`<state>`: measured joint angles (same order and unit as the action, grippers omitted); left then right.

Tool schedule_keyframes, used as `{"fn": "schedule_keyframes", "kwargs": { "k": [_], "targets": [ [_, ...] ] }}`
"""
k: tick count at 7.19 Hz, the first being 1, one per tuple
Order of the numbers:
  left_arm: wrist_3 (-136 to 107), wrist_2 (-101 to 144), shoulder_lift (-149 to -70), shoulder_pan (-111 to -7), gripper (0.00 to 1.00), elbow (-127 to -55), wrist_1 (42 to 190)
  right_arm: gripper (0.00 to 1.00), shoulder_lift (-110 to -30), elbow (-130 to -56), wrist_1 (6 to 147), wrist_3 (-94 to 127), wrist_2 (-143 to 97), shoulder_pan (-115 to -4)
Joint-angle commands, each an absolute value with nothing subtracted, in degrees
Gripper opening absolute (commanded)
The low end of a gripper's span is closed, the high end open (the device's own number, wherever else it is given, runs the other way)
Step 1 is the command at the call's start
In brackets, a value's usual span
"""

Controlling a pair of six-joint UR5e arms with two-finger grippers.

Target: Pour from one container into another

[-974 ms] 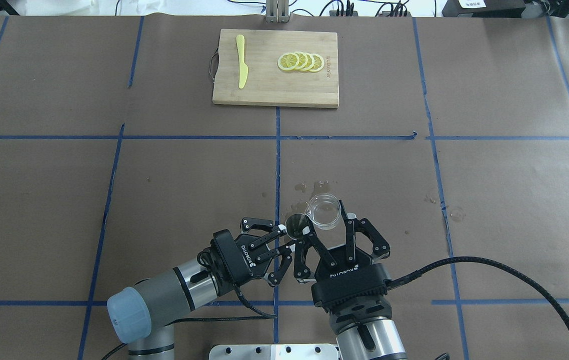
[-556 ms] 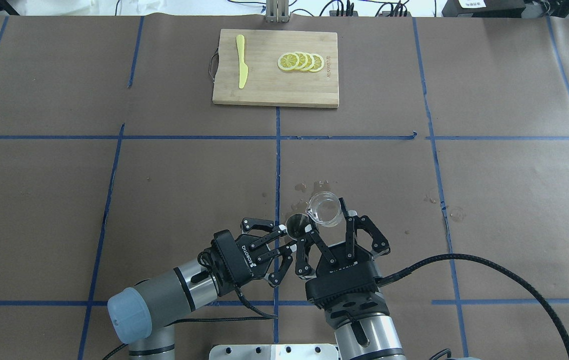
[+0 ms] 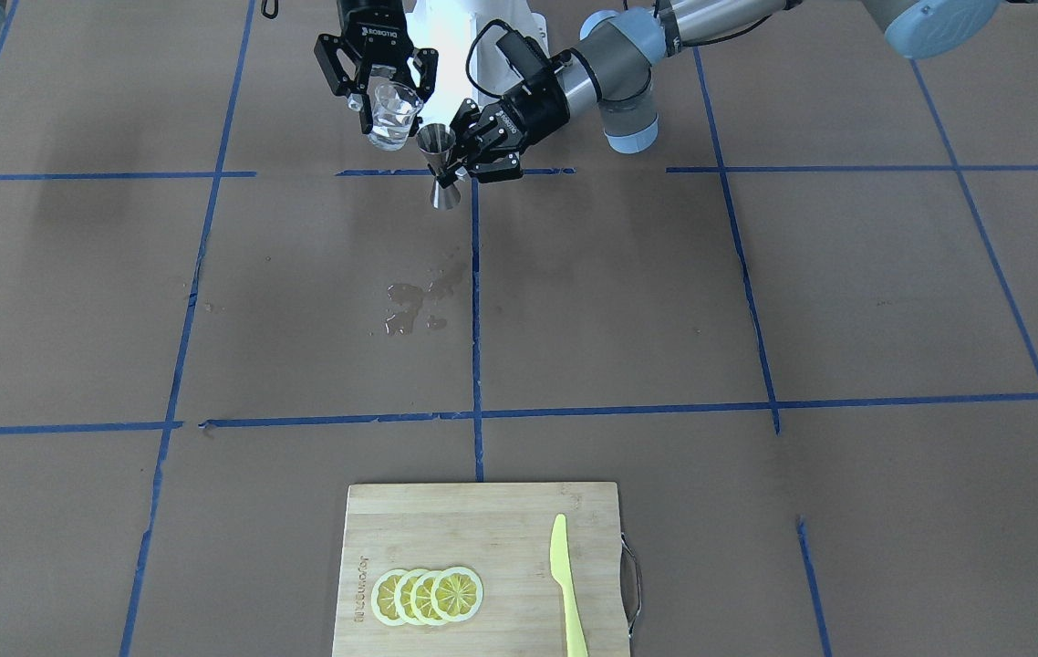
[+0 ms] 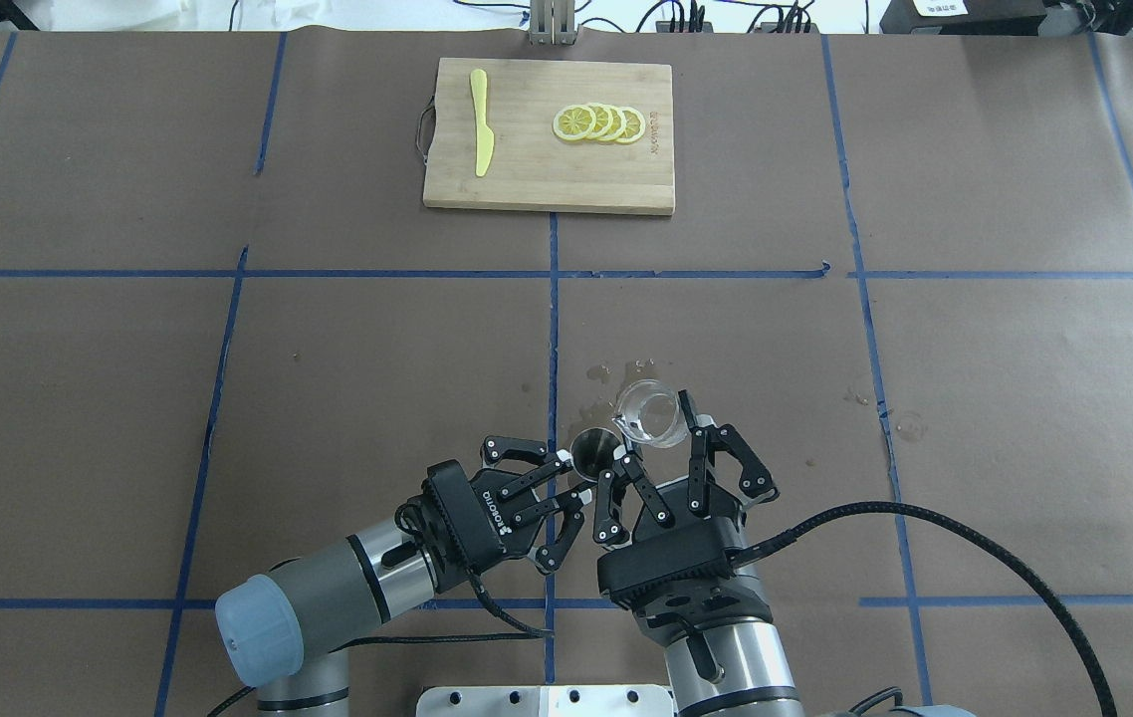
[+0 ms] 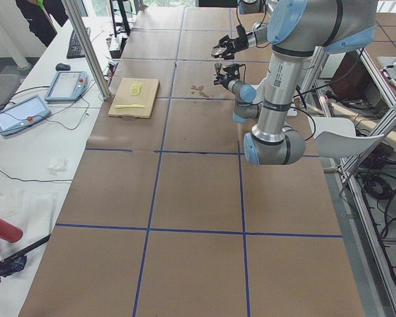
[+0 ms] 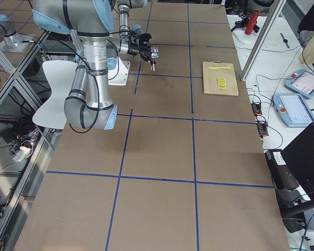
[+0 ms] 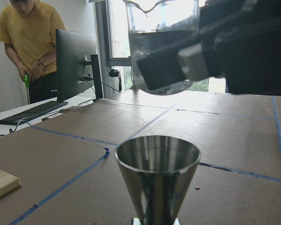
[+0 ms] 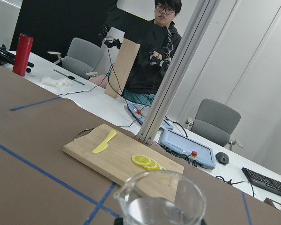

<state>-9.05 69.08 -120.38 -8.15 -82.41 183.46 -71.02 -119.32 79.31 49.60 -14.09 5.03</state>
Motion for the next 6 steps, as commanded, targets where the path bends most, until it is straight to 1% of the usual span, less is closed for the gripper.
{"fn": "schedule_keyframes", "kwargs": {
  "k": [1, 2, 6],
  "targets": [
    [-9.1, 69.1, -120.4, -8.0, 0.00, -82.4, 183.5, 0.00, -71.0, -120.6, 83.6, 49.6, -14.1, 4.8],
    [-9.1, 69.2, -120.5, -8.1, 0.00, -82.4, 183.4, 0.00, -70.9, -122.1, 86.5, 49.6, -14.1, 4.9],
    [-9.0, 69.2, -121.2, -8.0, 0.00, -82.1, 183.4, 0.00, -70.8, -122.4, 87.3, 48.2, -13.9, 5.0]
  ]
}}
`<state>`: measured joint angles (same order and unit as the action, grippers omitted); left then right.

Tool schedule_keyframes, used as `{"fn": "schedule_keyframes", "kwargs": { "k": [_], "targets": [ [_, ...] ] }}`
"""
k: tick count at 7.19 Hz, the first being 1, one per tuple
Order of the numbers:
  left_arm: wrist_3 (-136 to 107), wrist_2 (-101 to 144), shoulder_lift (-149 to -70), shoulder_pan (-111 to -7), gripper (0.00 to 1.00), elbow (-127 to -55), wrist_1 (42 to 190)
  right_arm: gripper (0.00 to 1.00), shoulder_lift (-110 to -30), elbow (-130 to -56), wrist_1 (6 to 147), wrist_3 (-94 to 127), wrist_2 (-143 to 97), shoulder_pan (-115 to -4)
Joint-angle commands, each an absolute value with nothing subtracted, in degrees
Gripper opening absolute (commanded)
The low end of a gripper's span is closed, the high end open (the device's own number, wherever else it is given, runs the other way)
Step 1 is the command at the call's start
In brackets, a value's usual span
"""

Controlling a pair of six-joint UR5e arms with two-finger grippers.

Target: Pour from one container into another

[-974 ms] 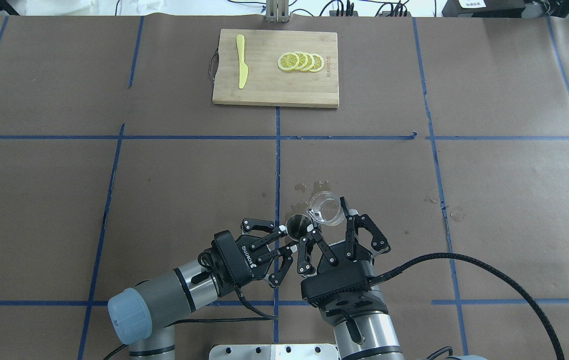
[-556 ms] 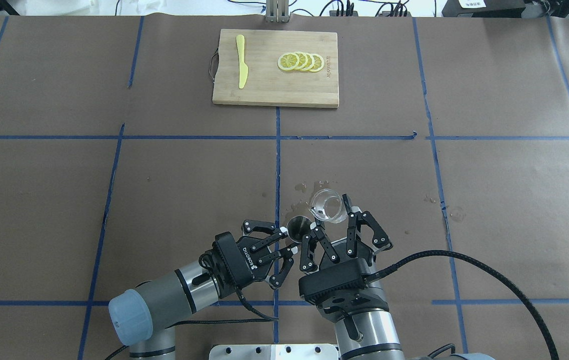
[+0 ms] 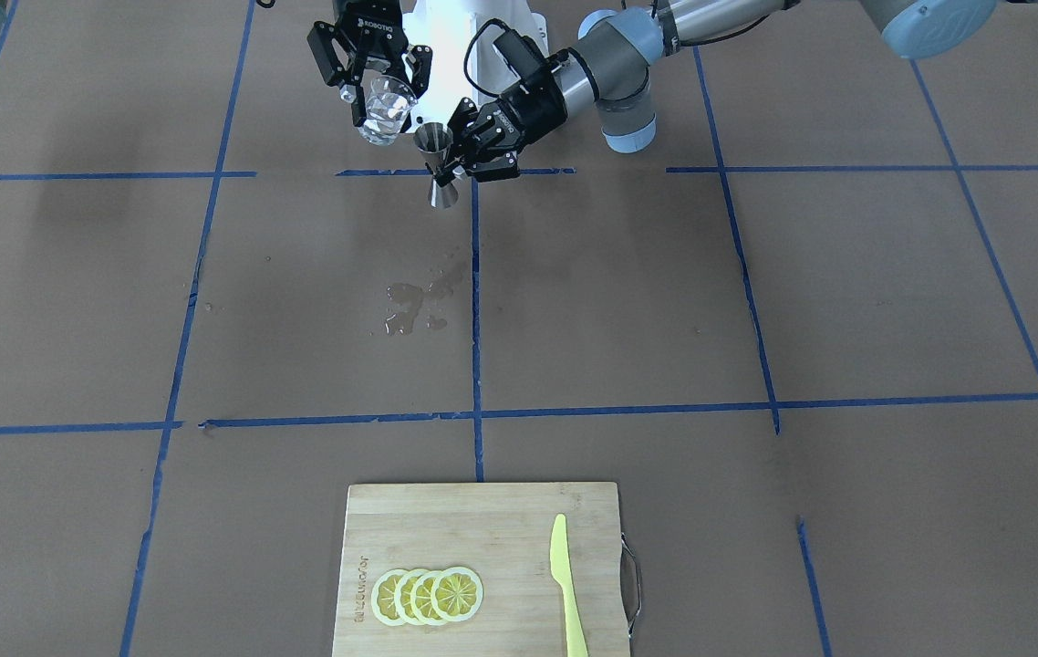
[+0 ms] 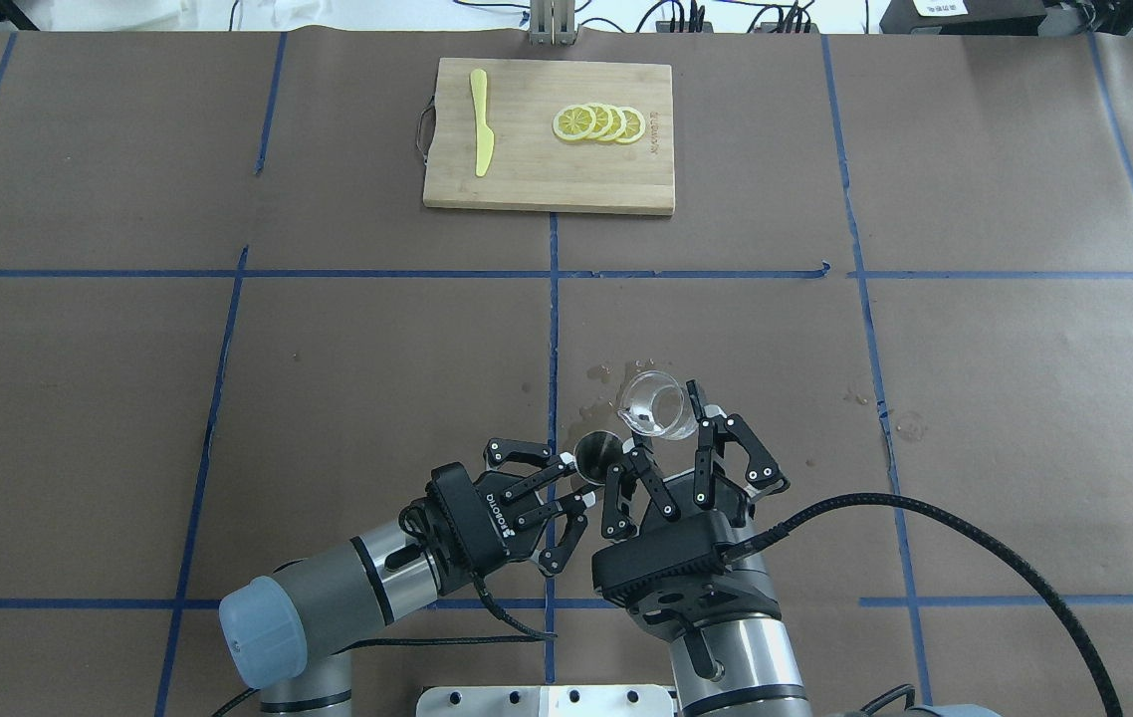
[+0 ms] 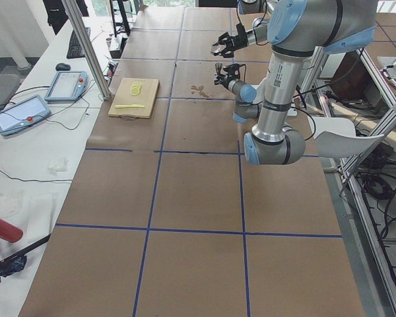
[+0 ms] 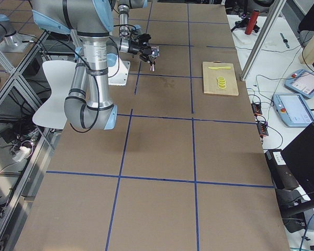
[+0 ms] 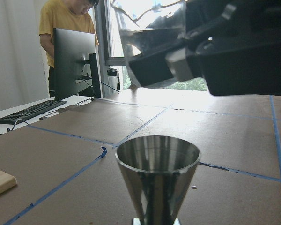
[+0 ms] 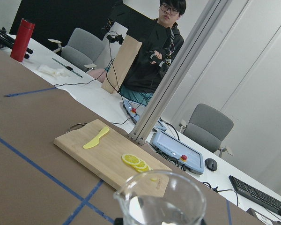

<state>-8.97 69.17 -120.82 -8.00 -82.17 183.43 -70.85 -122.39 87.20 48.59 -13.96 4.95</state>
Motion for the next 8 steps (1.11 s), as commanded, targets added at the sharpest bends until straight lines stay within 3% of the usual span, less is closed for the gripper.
{"fn": "schedule_keyframes", "kwargs": {
  "k": [1, 8],
  "targets": [
    [-9.0, 69.2, -121.5, -8.0, 0.00, -81.9, 183.4, 0.00, -70.8, -122.4, 87.3, 48.2, -13.9, 5.0],
    [-8.9, 69.1, -122.8, -8.0, 0.00, -80.9, 183.2, 0.00, -70.8, -124.0, 94.2, 47.9, -13.9, 5.1]
  ]
}}
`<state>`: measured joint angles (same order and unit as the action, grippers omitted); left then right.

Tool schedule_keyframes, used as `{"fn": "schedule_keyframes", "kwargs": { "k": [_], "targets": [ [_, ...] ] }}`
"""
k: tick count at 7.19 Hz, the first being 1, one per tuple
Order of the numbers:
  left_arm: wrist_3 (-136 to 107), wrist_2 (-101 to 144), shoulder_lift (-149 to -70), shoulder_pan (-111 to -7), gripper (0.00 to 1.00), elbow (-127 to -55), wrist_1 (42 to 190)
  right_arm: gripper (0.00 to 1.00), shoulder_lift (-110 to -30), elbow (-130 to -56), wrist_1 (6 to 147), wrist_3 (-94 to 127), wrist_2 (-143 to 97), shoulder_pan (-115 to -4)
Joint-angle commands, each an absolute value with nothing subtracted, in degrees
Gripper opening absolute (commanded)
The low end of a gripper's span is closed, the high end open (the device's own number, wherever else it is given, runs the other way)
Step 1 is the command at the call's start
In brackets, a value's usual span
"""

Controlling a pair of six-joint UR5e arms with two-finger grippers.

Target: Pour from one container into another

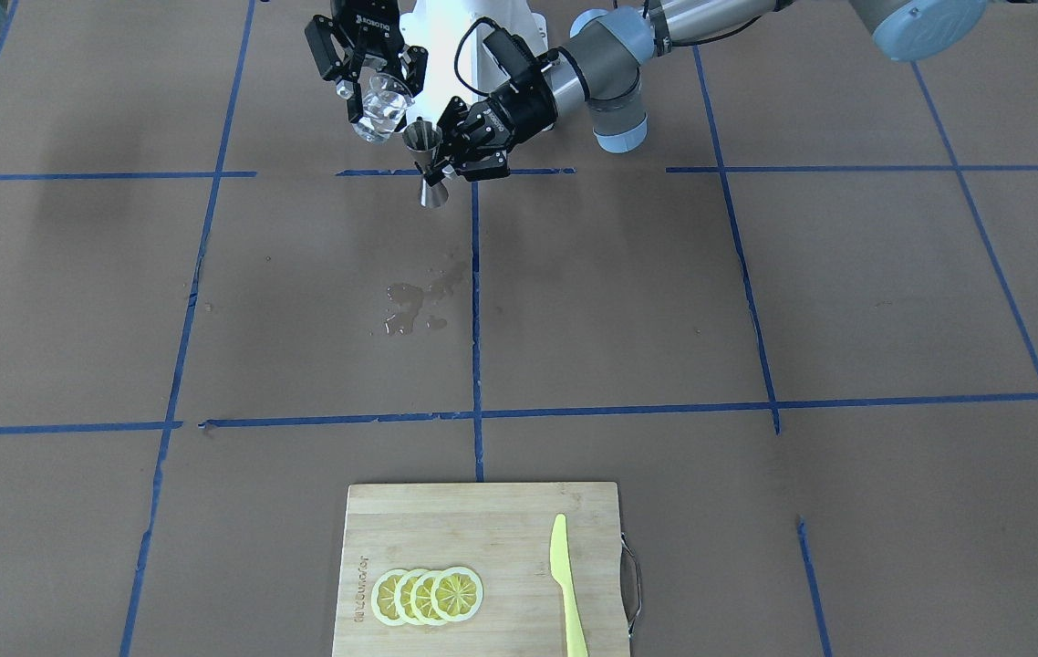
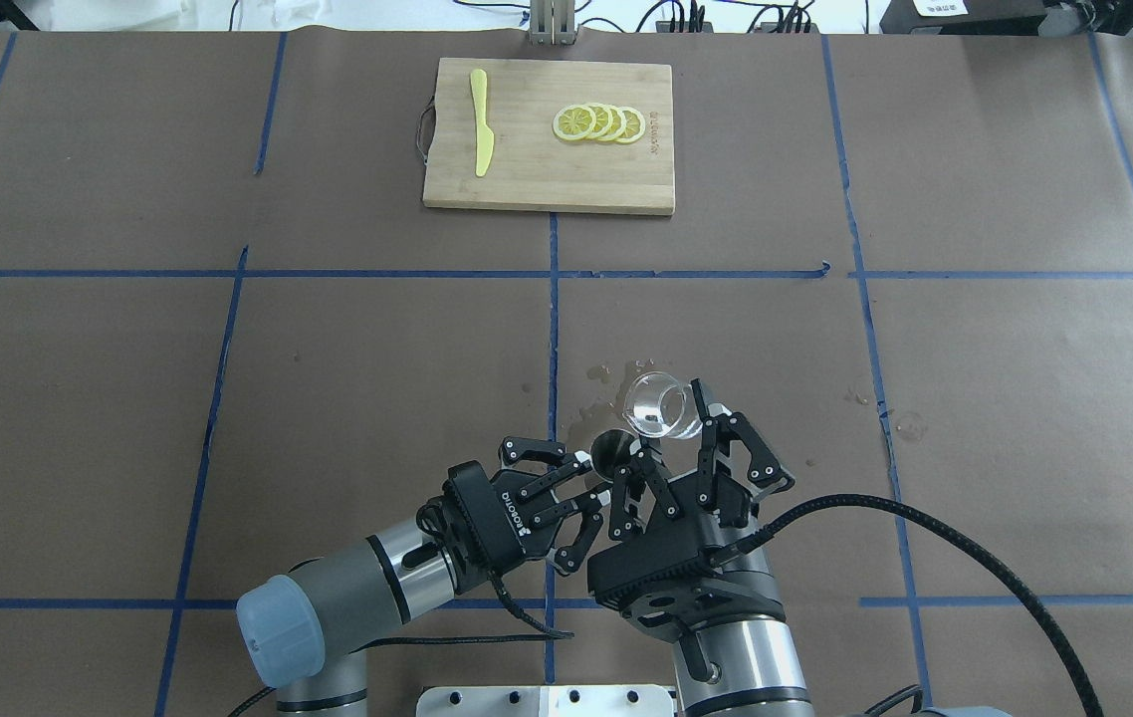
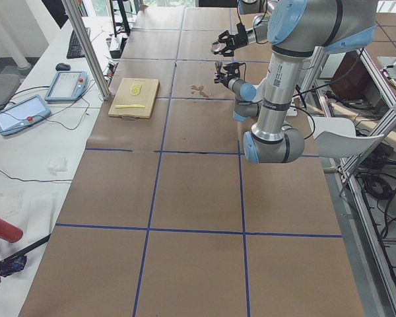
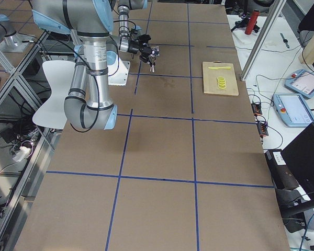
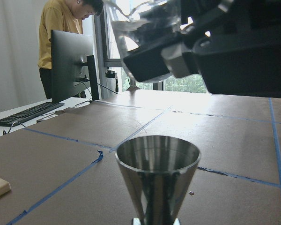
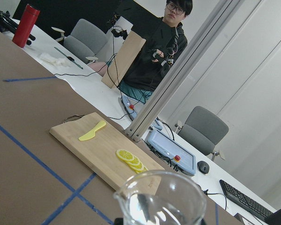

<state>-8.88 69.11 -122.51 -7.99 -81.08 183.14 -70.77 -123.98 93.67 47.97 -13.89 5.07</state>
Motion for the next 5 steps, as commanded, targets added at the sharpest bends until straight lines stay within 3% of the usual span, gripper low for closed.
{"fn": "schedule_keyframes", "kwargs": {
  "k": [1, 5],
  "targets": [
    [-8.9, 69.1, -122.9, -8.0, 0.00, -80.9, 183.2, 0.00, -70.8, -124.1, 94.8, 46.4, -13.9, 5.1],
    [-8.9, 69.0, -122.9, -8.0, 0.00, -80.9, 183.2, 0.00, -70.8, -125.0, 99.1, 46.0, -13.9, 5.1]
  ]
}}
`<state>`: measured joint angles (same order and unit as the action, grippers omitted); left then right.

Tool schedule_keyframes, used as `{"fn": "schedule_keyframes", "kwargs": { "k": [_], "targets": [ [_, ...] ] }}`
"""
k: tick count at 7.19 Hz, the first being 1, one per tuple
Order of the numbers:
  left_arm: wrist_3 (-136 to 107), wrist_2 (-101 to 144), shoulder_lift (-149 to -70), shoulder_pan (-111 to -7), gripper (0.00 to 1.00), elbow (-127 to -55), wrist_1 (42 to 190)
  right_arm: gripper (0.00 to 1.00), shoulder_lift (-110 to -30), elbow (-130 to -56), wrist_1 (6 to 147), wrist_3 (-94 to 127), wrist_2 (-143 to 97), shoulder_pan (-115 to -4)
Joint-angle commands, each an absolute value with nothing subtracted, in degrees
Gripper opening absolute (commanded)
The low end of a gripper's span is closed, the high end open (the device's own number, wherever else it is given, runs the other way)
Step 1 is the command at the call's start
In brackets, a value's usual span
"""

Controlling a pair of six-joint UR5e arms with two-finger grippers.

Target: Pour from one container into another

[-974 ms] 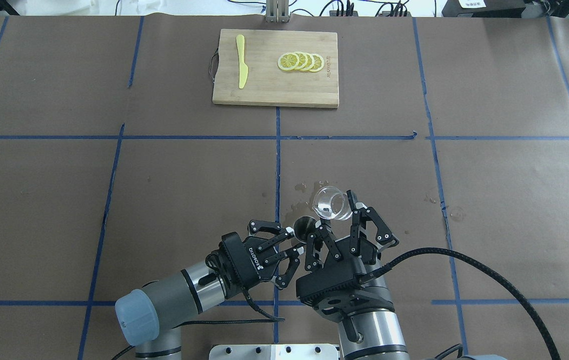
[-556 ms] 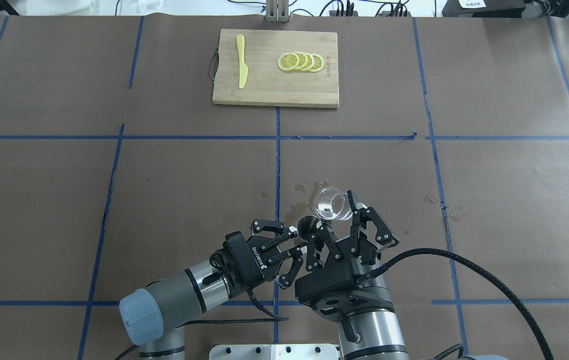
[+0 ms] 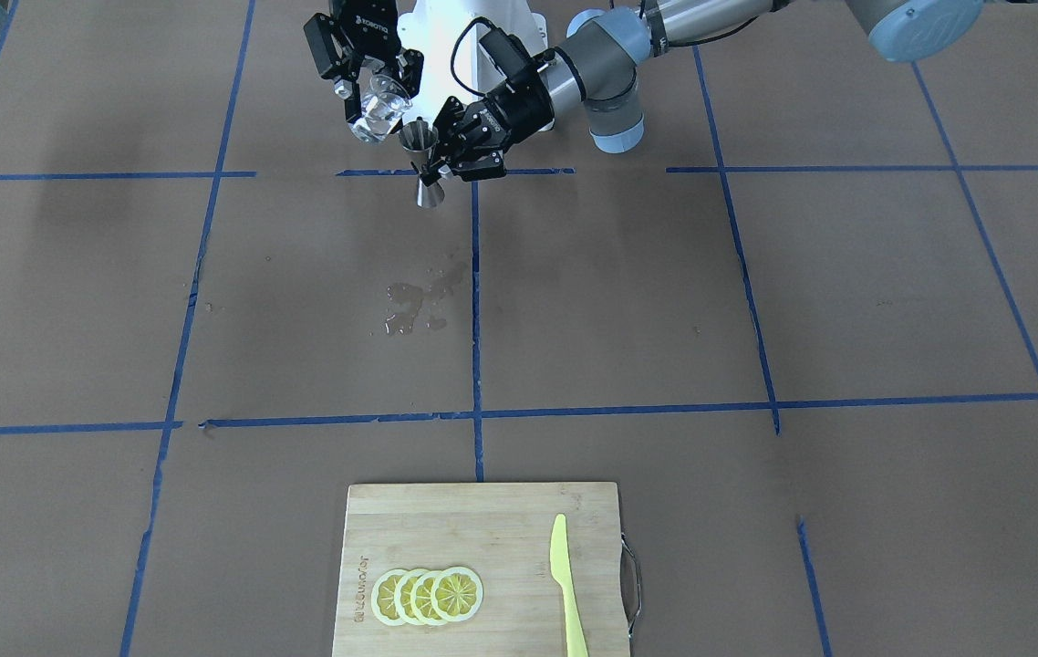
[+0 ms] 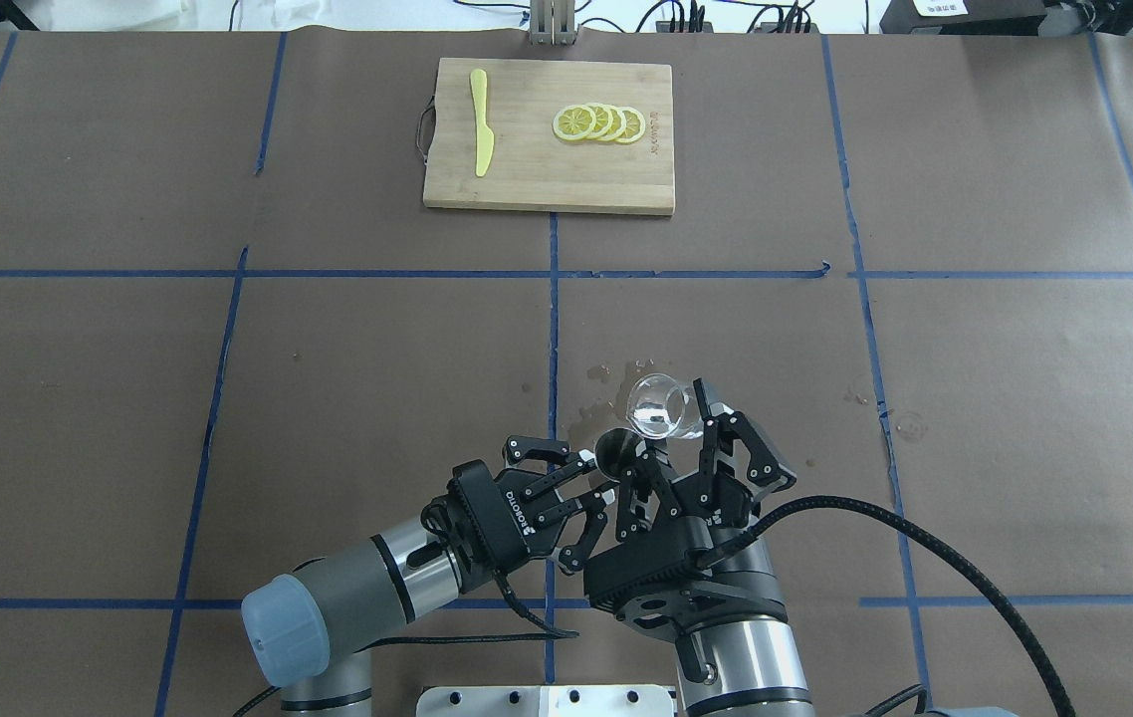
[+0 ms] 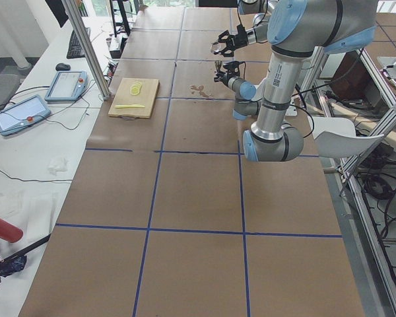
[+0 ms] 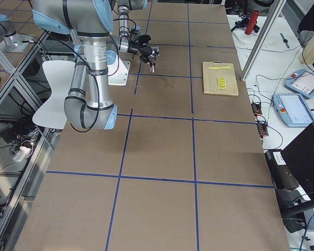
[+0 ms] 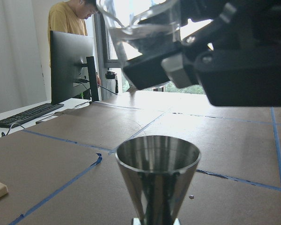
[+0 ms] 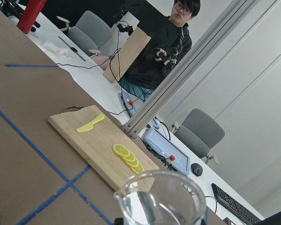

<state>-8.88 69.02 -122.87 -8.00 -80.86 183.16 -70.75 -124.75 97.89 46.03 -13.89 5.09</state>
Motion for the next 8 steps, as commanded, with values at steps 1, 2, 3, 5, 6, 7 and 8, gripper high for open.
{"fn": "schedule_keyframes", "kwargs": {
  "k": [1, 2, 3, 5, 6, 7, 8],
  "targets": [
    [-8.9, 69.0, -122.9, -8.0, 0.00, -80.9, 183.2, 0.00, -70.8, -125.4, 100.2, 45.7, -13.9, 5.1],
    [-8.8, 68.9, -122.9, -8.0, 0.00, -80.9, 183.2, 0.00, -70.8, -127.1, 103.5, 44.8, -14.0, 5.2],
    [-8.8, 68.9, -123.0, -8.0, 0.00, -80.9, 183.2, 0.00, -70.8, -127.4, 104.1, 44.8, -14.0, 5.3],
    [-8.8, 68.8, -123.4, -8.1, 0.00, -80.6, 183.1, 0.00, -70.7, -127.5, 105.8, 44.6, -14.0, 5.6],
    [-8.8, 68.8, -123.4, -8.1, 0.00, -80.6, 183.1, 0.00, -70.7, -127.6, 106.1, 44.6, -14.0, 5.8],
    [-8.8, 68.8, -123.5, -8.1, 0.00, -80.6, 183.1, 0.00, -70.7, -127.6, 106.3, 44.6, -14.0, 5.8],
    [-8.8, 68.7, -123.5, -8.1, 0.00, -80.6, 183.1, 0.00, -70.7, -127.7, 106.3, 43.3, -14.1, 5.8]
  ]
}}
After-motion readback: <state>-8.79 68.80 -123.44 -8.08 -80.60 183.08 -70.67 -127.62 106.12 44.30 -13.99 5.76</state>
